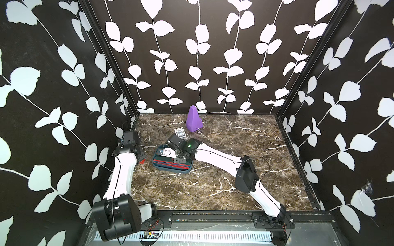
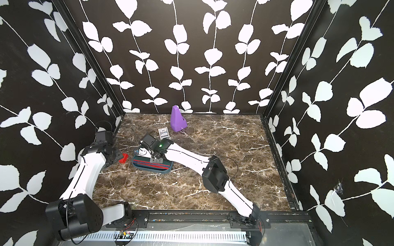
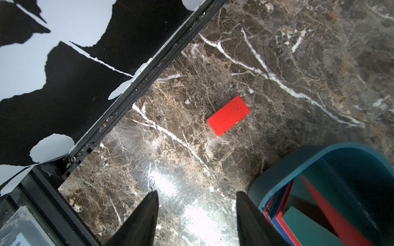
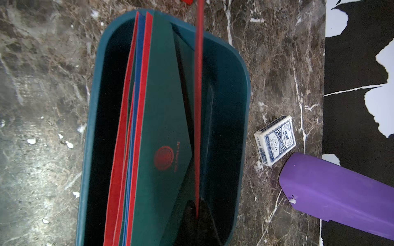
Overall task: Put the sealed envelopes into the storage box
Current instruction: Place the envelope in the storage box.
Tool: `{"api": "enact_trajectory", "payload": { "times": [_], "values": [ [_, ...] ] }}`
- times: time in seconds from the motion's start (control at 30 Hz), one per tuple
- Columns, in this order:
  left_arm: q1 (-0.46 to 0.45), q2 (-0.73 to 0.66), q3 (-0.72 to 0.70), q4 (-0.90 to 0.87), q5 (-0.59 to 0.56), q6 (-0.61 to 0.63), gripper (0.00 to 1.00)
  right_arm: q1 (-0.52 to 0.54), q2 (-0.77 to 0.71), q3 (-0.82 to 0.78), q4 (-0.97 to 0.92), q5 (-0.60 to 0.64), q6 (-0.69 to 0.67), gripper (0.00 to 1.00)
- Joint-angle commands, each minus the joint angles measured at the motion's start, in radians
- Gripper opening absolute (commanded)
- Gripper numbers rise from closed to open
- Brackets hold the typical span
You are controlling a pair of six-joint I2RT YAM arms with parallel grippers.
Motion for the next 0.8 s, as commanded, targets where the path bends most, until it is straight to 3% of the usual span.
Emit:
{"api": "enact_trajectory", "payload": {
  "times": [0.0, 0.2, 0.37, 0.67, 0.77],
  "values": [
    [0.005, -0.025, 0.033, -0.02, 0.009, 0.014, 0.61, 0.016, 0.083, 0.138, -0.079, 0.03, 0.061, 0.0],
    [0.004, -0.024, 0.038, -0.021, 0.018, 0.02, 0.61, 0.023, 0.126, 0.187, -0.084, 0.052, 0.127, 0.06],
    [-0.006, -0.023, 0.037, -0.017, 0.026, 0.026, 0.6, 0.023, 0.111, 0.162, -0.049, 0.05, 0.177, 0.31],
    [-0.096, 0.062, 0.049, -0.01, 0.085, 0.07, 0.61, 0.011, -0.056, -0.021, 0.023, 0.046, 0.223, 0.58],
    [-0.106, 0.094, 0.053, -0.002, 0.121, 0.066, 0.6, -0.015, -0.132, -0.094, 0.035, 0.008, 0.27, 0.61]
  ]
}}
